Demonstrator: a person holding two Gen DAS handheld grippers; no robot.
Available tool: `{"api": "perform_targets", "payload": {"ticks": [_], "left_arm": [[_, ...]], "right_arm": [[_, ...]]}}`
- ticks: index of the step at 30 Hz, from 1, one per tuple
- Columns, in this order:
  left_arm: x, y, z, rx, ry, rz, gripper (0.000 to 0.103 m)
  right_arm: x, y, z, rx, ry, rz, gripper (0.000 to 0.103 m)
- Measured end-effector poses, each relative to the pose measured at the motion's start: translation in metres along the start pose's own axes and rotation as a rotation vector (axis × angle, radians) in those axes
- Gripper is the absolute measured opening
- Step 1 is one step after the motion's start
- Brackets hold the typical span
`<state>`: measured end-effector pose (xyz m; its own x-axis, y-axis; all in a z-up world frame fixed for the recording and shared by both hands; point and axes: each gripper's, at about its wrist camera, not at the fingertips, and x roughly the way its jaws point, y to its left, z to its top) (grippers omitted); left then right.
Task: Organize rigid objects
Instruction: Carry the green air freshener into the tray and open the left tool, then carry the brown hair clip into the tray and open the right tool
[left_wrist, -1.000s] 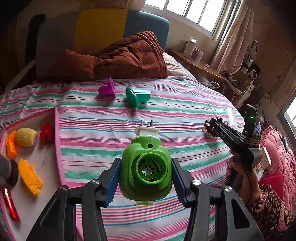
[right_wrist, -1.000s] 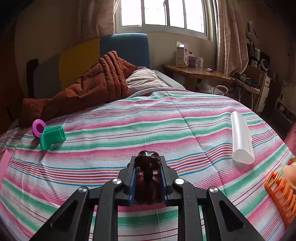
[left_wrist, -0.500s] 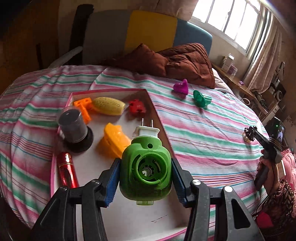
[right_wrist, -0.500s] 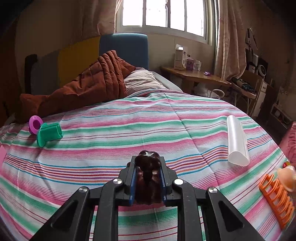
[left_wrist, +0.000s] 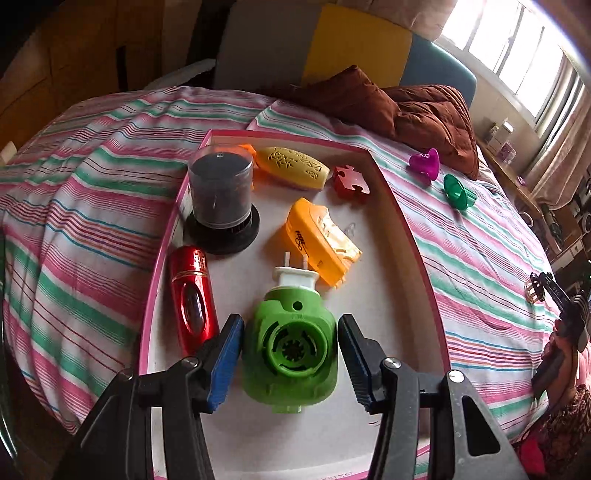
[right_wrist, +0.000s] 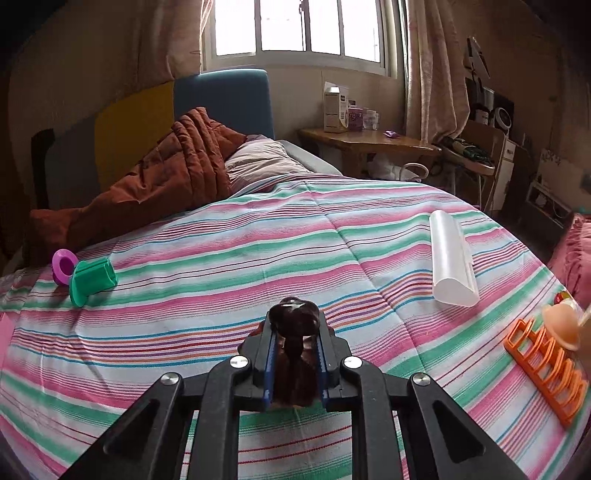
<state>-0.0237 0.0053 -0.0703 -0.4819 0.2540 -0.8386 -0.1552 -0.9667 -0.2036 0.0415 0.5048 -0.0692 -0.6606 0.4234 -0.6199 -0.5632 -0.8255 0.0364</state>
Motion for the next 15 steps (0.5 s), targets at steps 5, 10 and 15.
{"api": "perform_targets", "payload": {"ticks": [5,10,15], "left_arm": [[-0.003,0.001,-0.003,-0.003,-0.017,-0.015,0.053],[-0.006,0.004,-0.006,-0.012,-0.030,-0.023,0.053],[-0.005,0.005,-0.007,-0.026,-0.029,-0.030,0.053]], "right_arm": [[-0.012,0.000,-0.002,0.003,0.008,0.026,0.015],[-0.032,0.013,-0.005,-0.027,0.004,0.091,0.015],[-0.055,0.040,-0.009,-0.077,0.008,0.181,0.015]]}}
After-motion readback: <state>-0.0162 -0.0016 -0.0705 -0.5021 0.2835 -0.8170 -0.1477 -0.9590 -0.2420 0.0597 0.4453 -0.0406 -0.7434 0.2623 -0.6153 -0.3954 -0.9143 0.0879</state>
